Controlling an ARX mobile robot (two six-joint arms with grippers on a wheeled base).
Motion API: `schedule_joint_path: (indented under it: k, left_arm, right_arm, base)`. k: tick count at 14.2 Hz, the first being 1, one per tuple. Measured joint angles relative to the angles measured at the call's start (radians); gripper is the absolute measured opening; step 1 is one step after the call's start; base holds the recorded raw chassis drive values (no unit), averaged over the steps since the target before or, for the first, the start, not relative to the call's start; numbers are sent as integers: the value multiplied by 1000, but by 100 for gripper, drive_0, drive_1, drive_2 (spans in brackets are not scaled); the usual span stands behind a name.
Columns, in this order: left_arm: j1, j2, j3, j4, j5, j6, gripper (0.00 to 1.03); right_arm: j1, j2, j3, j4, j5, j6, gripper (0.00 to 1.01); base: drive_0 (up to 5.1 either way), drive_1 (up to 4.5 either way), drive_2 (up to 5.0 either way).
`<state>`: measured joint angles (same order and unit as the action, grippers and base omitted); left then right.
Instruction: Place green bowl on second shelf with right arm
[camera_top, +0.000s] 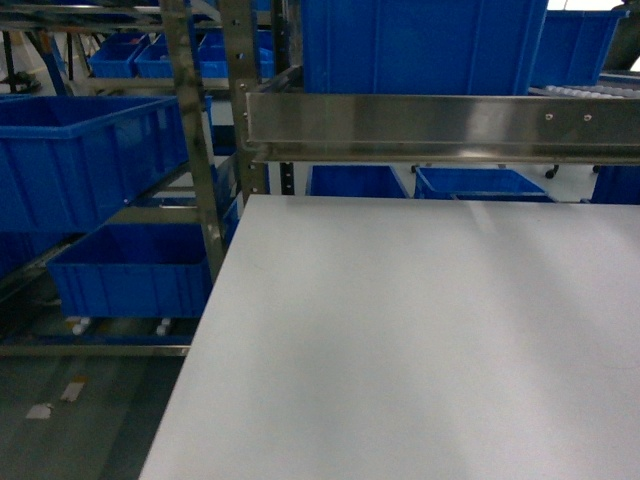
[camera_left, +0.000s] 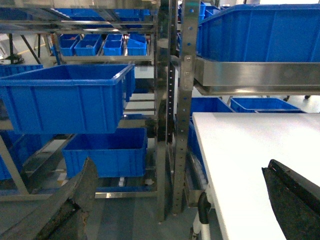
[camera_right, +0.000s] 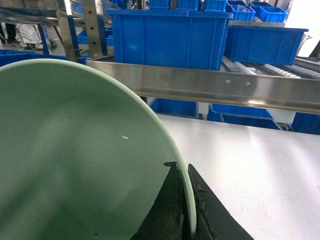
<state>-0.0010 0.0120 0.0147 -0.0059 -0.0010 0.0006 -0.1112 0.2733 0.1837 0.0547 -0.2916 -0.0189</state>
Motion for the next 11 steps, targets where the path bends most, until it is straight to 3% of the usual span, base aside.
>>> schedule_joint_path:
  k: [11]
  left_arm:
    - [0, 0, 0, 2, 0, 0, 98]
  right_arm:
    - [0, 0, 0, -2, 0, 0, 2]
  base:
    - [-490, 187, 299]
